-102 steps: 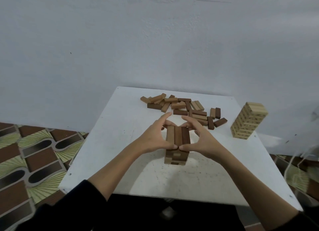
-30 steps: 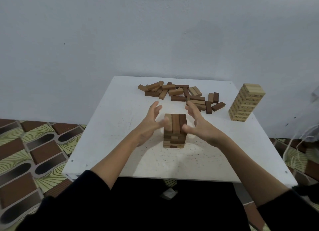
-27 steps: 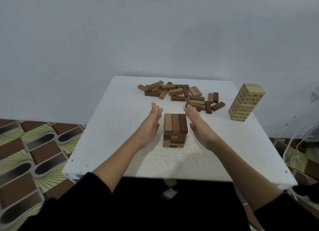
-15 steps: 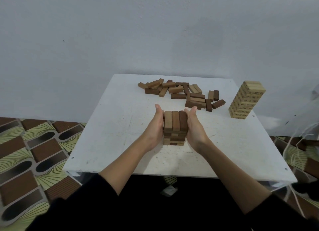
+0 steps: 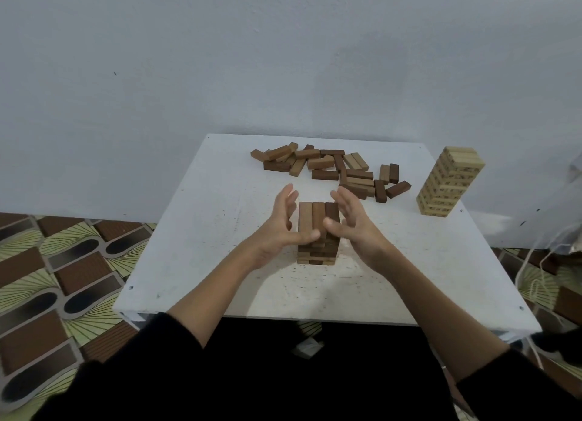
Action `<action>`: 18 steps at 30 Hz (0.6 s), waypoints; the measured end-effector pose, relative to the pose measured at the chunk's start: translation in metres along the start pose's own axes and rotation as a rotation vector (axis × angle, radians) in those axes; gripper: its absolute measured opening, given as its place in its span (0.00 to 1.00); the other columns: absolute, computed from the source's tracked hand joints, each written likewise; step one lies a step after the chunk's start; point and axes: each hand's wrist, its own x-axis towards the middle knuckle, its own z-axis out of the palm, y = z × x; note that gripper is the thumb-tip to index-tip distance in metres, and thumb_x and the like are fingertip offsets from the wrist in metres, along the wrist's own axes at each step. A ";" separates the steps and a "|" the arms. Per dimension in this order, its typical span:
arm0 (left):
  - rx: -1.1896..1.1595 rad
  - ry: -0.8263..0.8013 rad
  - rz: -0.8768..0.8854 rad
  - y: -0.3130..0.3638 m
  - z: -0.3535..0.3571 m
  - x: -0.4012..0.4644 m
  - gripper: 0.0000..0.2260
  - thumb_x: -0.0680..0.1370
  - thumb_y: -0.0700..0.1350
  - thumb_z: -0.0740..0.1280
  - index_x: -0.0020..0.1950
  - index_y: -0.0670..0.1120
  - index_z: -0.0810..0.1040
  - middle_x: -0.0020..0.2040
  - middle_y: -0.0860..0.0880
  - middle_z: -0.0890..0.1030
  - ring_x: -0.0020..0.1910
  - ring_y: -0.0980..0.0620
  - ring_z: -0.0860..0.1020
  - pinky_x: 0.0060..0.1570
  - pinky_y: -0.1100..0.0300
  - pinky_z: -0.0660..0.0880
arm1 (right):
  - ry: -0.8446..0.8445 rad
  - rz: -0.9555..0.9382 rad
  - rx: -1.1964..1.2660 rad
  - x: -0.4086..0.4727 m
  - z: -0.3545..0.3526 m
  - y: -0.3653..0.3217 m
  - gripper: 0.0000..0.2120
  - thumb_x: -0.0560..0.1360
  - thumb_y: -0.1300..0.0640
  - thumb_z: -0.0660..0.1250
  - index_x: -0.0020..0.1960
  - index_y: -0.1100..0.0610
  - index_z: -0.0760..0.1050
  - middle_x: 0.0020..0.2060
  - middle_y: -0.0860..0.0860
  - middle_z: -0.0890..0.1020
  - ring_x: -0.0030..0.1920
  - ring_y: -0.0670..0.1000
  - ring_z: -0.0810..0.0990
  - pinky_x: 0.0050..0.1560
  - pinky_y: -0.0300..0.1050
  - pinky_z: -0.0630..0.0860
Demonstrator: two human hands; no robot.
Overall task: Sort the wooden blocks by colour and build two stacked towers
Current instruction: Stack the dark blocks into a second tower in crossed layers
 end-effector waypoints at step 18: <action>0.382 0.002 0.054 0.004 -0.012 0.018 0.46 0.68 0.42 0.77 0.75 0.52 0.50 0.64 0.53 0.67 0.66 0.53 0.66 0.65 0.61 0.61 | -0.077 -0.045 -0.385 0.014 -0.015 -0.007 0.47 0.66 0.60 0.77 0.74 0.48 0.50 0.60 0.46 0.68 0.63 0.44 0.62 0.65 0.39 0.53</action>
